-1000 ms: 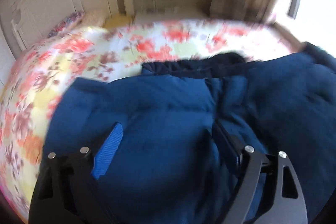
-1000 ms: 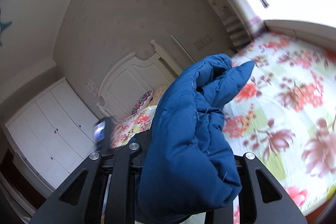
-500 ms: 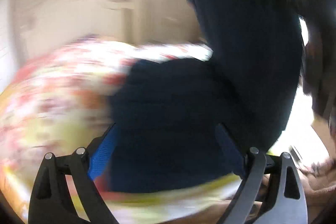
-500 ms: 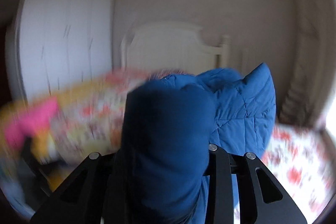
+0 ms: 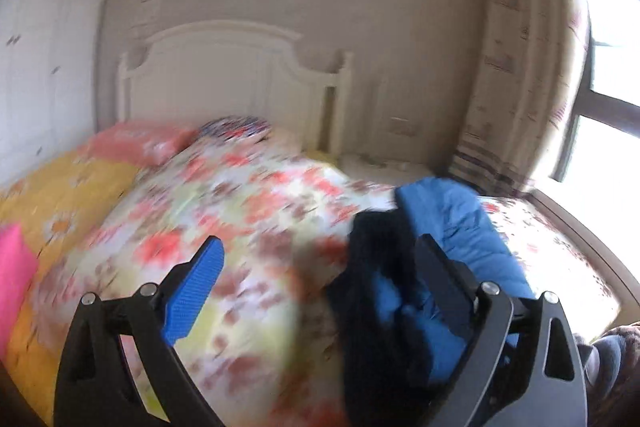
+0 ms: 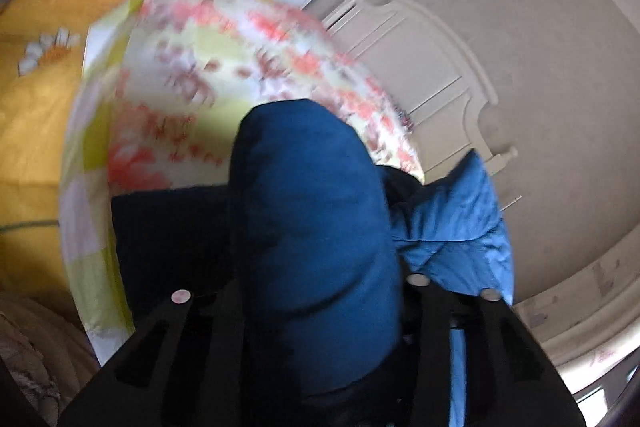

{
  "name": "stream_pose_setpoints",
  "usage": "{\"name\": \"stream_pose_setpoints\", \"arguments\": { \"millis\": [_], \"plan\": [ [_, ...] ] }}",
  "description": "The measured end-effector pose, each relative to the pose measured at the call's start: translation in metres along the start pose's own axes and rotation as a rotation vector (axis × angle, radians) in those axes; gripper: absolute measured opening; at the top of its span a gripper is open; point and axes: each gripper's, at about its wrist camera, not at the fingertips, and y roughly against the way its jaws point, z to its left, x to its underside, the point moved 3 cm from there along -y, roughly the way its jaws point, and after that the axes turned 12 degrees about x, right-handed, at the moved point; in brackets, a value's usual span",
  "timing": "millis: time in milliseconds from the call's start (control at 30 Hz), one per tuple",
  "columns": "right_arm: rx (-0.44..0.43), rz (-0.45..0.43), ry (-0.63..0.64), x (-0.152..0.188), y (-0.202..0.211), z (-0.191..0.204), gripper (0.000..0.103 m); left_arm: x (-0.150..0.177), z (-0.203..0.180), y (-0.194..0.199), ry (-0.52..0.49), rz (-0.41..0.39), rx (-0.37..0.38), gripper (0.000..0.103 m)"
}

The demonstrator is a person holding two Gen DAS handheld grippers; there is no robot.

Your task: Fold large clothes

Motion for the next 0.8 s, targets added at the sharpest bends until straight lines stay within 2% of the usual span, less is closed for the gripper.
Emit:
{"name": "stream_pose_setpoints", "arguments": {
  "millis": [67,167,300,367,433,467,533,567,633,667,733,800],
  "plan": [
    [0.015,-0.043,-0.014,0.003,0.017,-0.011,0.034,-0.016,-0.019,-0.015,-0.033,0.012,0.055,0.096],
    [0.016,-0.096,0.068,0.007,0.035,0.002,0.034,-0.038,-0.052,-0.044,-0.107,0.069,0.115,0.1],
    [0.044,-0.097,0.161,0.014,0.034,0.032,0.034,-0.052,-0.097,-0.106,-0.2,0.215,0.22,0.1],
    [0.056,-0.087,0.161,0.015,0.034,0.034,0.035,-0.045,-0.113,-0.146,-0.267,0.3,0.206,0.1],
    [0.058,-0.061,0.17,0.014,0.031,0.035,0.04,-0.025,-0.12,-0.194,-0.306,0.417,0.185,0.1],
    [0.058,-0.052,0.18,0.014,0.028,0.037,0.046,-0.015,-0.119,-0.211,-0.324,0.459,0.164,0.1],
    [0.08,-0.045,0.19,0.015,0.031,0.039,0.05,0.015,-0.108,-0.253,-0.395,0.552,0.084,0.101],
    [0.074,-0.043,0.198,0.016,0.033,0.04,0.05,0.024,-0.103,-0.26,-0.401,0.564,0.121,0.101],
    [0.013,-0.034,0.194,0.022,0.044,0.032,0.051,0.031,-0.086,-0.265,-0.358,0.522,0.221,0.101],
    [-0.028,-0.037,0.156,0.024,0.05,0.024,0.051,0.035,-0.08,-0.264,-0.342,0.516,0.234,0.101],
    [-0.22,-0.062,-0.047,0.034,0.072,-0.014,0.052,0.044,-0.072,-0.259,-0.35,0.47,0.223,0.101],
    [-0.341,-0.091,-0.2,0.047,0.09,-0.046,0.052,0.049,-0.068,-0.258,-0.349,0.436,0.217,0.101]
  ]
}}
